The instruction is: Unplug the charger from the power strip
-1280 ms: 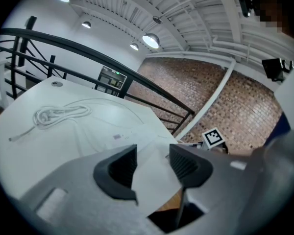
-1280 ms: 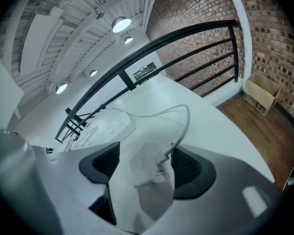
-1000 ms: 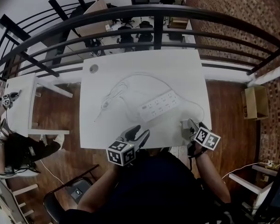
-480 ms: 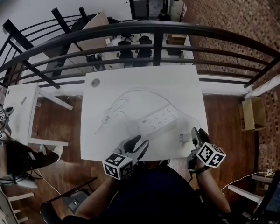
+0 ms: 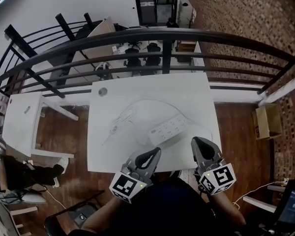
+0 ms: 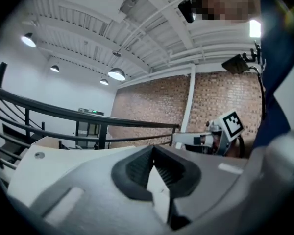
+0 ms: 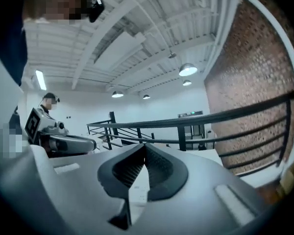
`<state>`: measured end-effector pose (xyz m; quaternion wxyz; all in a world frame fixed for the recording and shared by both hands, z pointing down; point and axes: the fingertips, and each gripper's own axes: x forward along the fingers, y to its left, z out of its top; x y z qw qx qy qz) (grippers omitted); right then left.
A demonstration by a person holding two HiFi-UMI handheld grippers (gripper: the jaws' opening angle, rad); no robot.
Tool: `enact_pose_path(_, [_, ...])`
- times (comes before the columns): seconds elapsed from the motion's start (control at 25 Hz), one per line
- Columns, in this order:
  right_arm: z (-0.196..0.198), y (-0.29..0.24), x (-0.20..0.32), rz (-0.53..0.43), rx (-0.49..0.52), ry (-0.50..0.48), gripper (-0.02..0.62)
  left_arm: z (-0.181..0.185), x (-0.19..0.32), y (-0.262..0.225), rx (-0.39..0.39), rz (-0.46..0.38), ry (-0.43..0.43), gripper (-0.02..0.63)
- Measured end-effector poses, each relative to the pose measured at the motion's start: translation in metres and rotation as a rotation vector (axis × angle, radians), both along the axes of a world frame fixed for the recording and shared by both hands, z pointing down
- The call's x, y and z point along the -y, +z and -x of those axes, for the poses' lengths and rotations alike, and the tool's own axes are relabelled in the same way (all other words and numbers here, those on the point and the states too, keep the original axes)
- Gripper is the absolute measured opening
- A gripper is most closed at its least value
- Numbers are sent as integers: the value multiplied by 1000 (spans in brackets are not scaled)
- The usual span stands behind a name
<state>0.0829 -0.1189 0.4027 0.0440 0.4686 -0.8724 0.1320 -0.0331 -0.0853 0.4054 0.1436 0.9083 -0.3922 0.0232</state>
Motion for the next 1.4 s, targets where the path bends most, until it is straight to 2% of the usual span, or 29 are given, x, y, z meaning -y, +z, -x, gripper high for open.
enact_pose_path(0.08, [10, -9, -6, -47, -43, -31, 11, 0, -1, -3, -11, 15, 2, 6])
enact_pose_path(0.16, [19, -10, -11, -43, -51, -48, 11, 0, -3, -7, -9, 32, 13, 6])
enact_pose_path(0.6, [7, -3, -14, -29, -85, 17, 11, -13, -7, -6, 34, 25, 55, 6])
enact_pose_path(0.92, [5, 0, -17, -25, -91, 29, 11, -12, -5, -3, 32, 30, 46, 6])
enact_pose_path(1.12, [1, 1, -15, -12, -83, 38, 11, -13, -2, -2, 20, 6, 43, 6])
enact_pose_path(1.4, [3, 1, -15, -16, -89, 39, 11, -13, -2, -3, 30, 31, 52, 6])
